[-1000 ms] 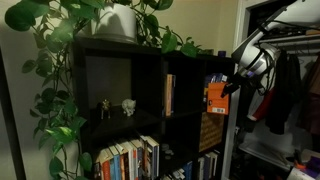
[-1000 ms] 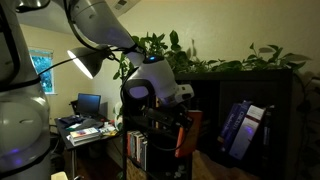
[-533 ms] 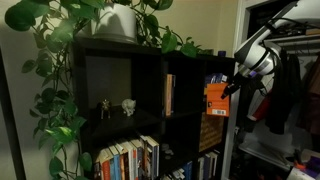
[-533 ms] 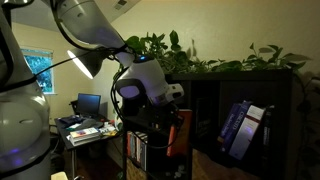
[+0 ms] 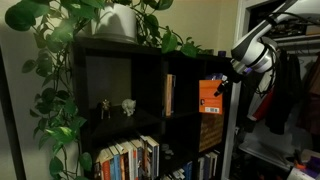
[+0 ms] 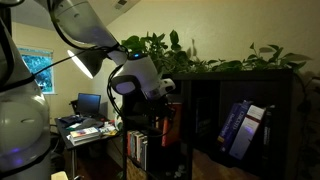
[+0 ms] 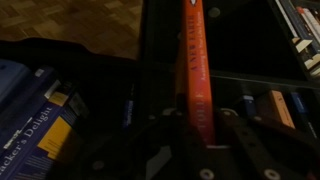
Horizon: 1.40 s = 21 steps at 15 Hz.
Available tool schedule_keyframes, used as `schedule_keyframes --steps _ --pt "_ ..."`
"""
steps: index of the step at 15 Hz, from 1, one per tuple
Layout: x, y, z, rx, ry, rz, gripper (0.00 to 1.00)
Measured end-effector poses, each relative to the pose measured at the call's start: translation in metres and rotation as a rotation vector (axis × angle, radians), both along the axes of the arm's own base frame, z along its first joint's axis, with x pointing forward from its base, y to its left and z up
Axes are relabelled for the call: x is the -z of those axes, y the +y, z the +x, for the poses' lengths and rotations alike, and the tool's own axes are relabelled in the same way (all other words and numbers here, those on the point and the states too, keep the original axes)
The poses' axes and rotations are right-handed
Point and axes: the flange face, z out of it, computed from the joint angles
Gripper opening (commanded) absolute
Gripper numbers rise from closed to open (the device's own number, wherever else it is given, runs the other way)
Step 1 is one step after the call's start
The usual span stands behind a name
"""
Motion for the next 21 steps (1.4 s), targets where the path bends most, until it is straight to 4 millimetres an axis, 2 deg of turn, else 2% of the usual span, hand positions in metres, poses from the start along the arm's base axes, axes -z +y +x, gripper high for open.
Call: schedule_keyframes --steps 6,12,16,21 --pt "-0.012 0.025 0.004 -0.012 -0.043 0.012 0.06" --pt "-0.038 0.037 0.021 0.067 -0.146 0.052 0.05" --pt "-0.046 0.034 0.042 0.128 -0.178 0.092 0.05" --pt "-0.045 0.02 0.074 0.191 -0.186 0.135 0.05"
